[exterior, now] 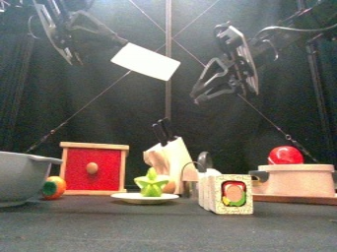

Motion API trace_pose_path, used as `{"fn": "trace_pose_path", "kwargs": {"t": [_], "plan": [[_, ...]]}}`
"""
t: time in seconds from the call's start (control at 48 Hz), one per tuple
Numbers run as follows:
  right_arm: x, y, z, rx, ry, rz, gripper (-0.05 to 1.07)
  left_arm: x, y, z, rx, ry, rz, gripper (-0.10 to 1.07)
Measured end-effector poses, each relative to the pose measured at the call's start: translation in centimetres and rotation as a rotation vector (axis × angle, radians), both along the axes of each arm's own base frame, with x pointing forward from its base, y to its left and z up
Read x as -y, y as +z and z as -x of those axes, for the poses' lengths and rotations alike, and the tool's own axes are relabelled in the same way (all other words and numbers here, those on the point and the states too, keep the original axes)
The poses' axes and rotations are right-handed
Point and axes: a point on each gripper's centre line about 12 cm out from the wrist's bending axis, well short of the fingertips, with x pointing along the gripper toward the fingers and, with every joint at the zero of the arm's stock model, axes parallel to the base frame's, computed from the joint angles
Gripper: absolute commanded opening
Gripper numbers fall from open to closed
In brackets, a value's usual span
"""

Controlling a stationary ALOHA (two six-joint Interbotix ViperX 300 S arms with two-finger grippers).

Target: Pull out cleaver

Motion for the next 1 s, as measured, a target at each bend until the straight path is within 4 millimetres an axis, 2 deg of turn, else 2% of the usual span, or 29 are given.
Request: {"fn": "trace_pose_path", "kwargs": {"t": [0.208, 0.375, 0.688, 1.0], "plan": [[-2.1, 1.4, 1.8, 0.049, 0.063, -0.021, 0.67, 0.6, -1.3, -1.0, -0.010, -0.062, -0.050, 0.50], [-2.7, 2.1, 2.8, 0.075, 0.073, -0.061, 0.67, 1.0, -1.5, -1.3, 0.002, -0.093, -0.075, 0.50], [-3.6, 1.5, 3.5, 0.058, 0.100, -0.075, 0.67, 1.3, -1.6, -1.5, 0.009, -0.105, -0.077, 0.50], [-3.6, 1.4, 3.5, 0.057, 0.101, -0.078, 0.67, 1.3, -1.7, -1.6, 0.010, -0.099, -0.079, 0.50]]}}
